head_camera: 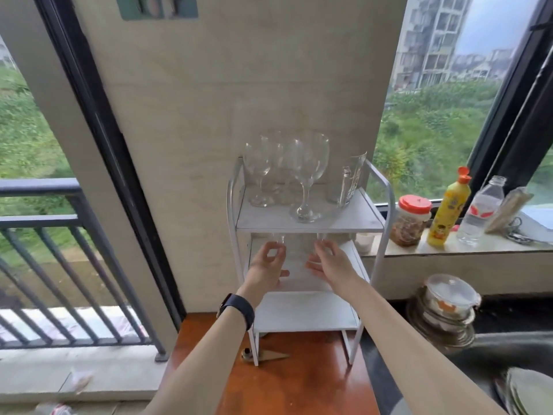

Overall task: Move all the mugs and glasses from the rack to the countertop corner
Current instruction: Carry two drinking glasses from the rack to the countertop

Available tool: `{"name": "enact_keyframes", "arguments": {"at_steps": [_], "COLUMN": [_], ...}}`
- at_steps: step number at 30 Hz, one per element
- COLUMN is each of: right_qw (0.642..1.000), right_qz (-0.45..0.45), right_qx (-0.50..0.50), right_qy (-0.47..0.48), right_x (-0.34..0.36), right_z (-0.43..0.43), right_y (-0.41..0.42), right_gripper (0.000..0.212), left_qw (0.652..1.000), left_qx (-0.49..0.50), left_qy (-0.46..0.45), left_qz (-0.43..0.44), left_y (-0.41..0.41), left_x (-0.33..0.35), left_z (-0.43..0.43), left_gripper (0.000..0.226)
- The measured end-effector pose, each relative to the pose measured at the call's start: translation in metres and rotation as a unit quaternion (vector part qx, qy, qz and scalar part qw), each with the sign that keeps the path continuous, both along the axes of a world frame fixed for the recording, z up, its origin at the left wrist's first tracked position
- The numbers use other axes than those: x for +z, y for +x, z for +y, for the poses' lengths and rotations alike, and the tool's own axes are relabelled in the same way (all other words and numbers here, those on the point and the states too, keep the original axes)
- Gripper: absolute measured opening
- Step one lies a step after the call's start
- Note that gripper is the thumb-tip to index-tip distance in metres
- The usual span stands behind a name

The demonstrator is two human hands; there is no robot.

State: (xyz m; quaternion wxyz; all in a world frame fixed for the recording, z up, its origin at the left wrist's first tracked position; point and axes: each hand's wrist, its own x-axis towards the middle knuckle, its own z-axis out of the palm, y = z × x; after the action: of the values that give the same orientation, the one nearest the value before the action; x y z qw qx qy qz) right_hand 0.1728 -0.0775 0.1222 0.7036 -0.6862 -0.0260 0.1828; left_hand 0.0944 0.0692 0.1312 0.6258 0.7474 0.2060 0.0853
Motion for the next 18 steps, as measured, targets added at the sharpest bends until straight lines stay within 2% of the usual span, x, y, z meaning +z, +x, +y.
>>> {"name": "enact_keyframes", "arguments": {"at_steps": [7,11,13,16,18], "right_qw": [0.999,0.998,0.995,0.976,0.974], "right_qz": [-0.036,-0.033,-0.030,-0.062,-0.039], "right_qx": [0.024,0.023,0.031,0.046,0.072], "right_qy": [-0.032,-0.051,-0.089,-0.204,-0.211], "right_x": [-0.016,-0.011,-0.001,0.017,0.028], "right_z": [-0.037,-0.048,-0.051,-0.053,-0.050], "right_y": [-0.041,-0.065,-0.074,-0.078,-0.077], "right_gripper": [0.026,0.030,0.032,0.052,0.067], "left_qw": [1.000,0.999,0.998,0.997,0.997], "left_qx": [-0.010,-0.022,-0.029,-0.046,-0.068], "left_qy": [0.007,0.044,0.056,0.066,0.047], "left_qz": [-0.016,-0.015,-0.015,-0.012,0.006], "left_y": [-0.038,-0.053,-0.055,-0.056,-0.056], "left_x": [-0.014,-0.015,-0.013,-0.008,-0.003], "left_z": [-0.011,-0.019,-0.021,-0.023,-0.024], "left_gripper": [0.023,0.026,0.027,0.032,0.041]}}
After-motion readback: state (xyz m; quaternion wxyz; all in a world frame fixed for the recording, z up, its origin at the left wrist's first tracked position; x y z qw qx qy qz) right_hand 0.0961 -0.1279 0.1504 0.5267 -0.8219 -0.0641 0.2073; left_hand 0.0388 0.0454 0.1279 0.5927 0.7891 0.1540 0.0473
